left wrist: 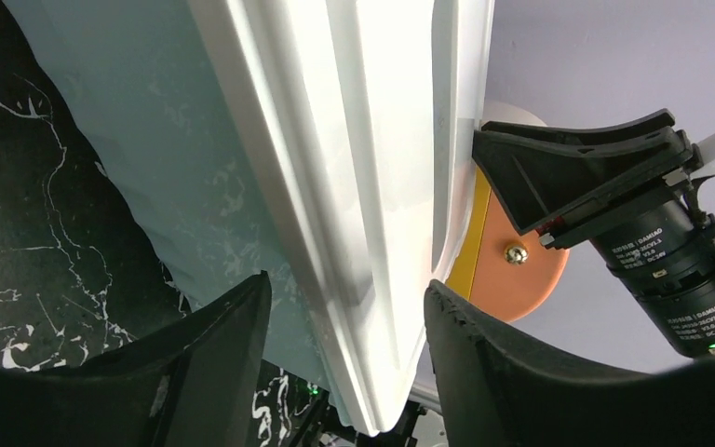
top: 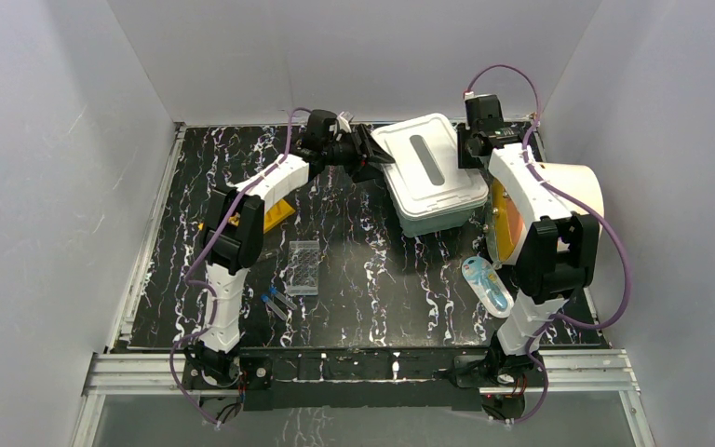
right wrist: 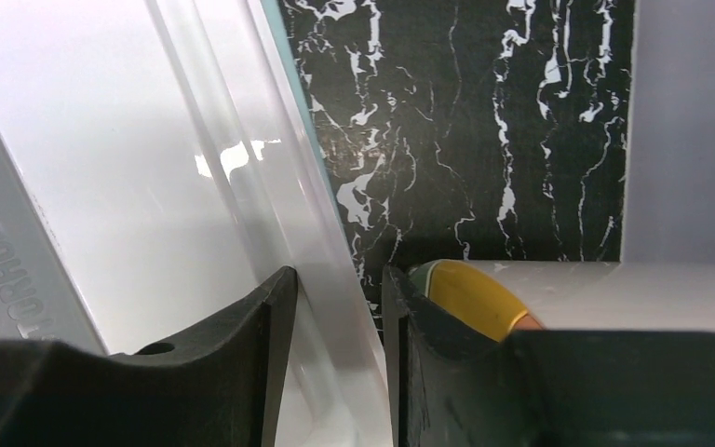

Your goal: Organize the chemistry lab equipment

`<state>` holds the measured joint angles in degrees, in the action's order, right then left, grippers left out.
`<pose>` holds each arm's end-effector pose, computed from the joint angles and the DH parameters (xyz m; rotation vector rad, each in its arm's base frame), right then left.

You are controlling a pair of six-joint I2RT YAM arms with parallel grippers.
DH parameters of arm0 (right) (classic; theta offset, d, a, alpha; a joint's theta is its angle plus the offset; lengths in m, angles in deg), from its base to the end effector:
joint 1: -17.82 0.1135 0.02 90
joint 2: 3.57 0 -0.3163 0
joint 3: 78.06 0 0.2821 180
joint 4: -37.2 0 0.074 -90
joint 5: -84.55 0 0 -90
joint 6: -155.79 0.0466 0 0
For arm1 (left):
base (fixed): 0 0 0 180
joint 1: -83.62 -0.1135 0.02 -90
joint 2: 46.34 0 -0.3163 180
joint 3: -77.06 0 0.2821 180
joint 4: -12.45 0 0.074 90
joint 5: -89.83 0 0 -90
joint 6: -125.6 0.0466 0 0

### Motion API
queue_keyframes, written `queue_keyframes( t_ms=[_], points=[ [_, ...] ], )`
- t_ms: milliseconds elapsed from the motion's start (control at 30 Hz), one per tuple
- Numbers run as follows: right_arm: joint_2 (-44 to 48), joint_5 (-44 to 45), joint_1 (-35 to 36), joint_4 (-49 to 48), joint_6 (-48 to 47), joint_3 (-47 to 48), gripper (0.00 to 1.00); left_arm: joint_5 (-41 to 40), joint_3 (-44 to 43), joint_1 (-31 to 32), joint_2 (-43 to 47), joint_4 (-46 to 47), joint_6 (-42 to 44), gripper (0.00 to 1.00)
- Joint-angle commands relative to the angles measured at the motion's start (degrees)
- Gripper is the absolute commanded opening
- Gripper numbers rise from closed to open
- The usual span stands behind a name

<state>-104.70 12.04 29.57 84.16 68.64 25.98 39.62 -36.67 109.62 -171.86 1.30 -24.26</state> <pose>0.4414 0.0775 0.3558 -0.0289 2.3062 -0.2272 0.5092 -0.2815 0.2705 -0.1363 2.2649 -1.5805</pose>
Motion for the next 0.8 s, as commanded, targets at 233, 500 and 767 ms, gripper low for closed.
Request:
queue_keyframes(
  t_ms=[233, 500, 767],
  points=[
    [0.06, 3.00, -0.20, 1.06, 1.27, 1.79, 0.36, 0.86, -2.96, 0.10, 0.43, -0.66, 2.42, 0.63],
    [0.87, -1.19, -0.15, 1.54, 0.47, 0.69, 0.36, -0.26, -1.12, 0.16, 0.71, -3.22, 3.76, 0.62],
    [3.16, -2.75, -0.20, 1.05, -0.16, -2.57, 0.37, -2.43, -1.62, 0.19, -0.45, -9.88, 9.44, 0.58]
  ],
)
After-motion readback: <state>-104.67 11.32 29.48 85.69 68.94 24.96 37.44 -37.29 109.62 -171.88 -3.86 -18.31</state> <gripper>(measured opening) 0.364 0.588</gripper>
